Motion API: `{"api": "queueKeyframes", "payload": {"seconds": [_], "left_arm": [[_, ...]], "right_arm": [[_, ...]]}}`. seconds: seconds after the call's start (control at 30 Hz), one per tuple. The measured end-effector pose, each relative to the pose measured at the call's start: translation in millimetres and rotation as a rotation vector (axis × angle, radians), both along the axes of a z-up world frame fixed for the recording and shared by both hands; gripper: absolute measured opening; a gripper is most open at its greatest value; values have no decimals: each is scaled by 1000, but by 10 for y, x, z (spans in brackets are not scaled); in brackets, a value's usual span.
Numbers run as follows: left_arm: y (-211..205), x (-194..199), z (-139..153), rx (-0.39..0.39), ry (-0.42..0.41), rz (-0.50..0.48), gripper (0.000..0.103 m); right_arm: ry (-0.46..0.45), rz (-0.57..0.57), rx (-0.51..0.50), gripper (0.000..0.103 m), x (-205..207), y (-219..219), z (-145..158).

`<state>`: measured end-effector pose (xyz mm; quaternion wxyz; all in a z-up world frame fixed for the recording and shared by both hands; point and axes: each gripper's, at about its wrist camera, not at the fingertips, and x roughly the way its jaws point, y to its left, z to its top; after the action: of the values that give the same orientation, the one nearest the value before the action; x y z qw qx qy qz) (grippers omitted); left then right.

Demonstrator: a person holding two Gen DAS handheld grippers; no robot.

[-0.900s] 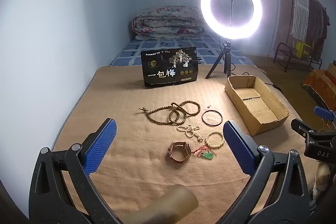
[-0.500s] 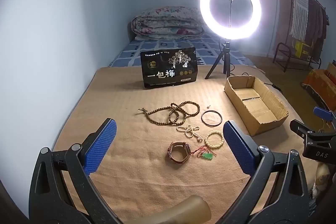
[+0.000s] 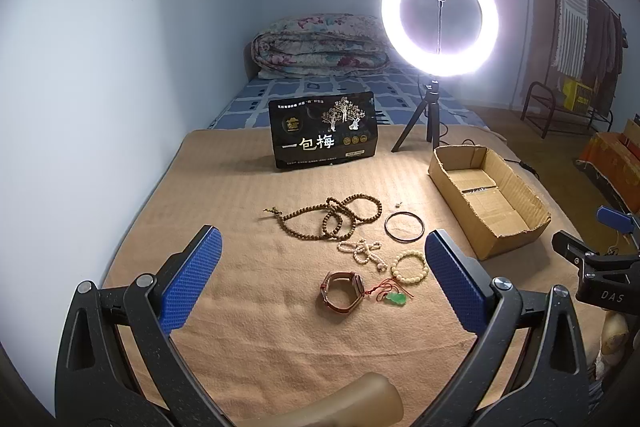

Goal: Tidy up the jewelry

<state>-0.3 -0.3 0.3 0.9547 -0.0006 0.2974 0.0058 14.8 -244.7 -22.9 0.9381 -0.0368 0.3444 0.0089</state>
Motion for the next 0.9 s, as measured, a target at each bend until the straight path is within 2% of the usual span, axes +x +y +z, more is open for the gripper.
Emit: {"api": "queueKeyframes", "payload": {"seconds": [0.9], "left_arm": [[-4,2,-2,1,0,-1,103]], "right_arm": [[7,-1,2,103,-12,-12,-9]]}}
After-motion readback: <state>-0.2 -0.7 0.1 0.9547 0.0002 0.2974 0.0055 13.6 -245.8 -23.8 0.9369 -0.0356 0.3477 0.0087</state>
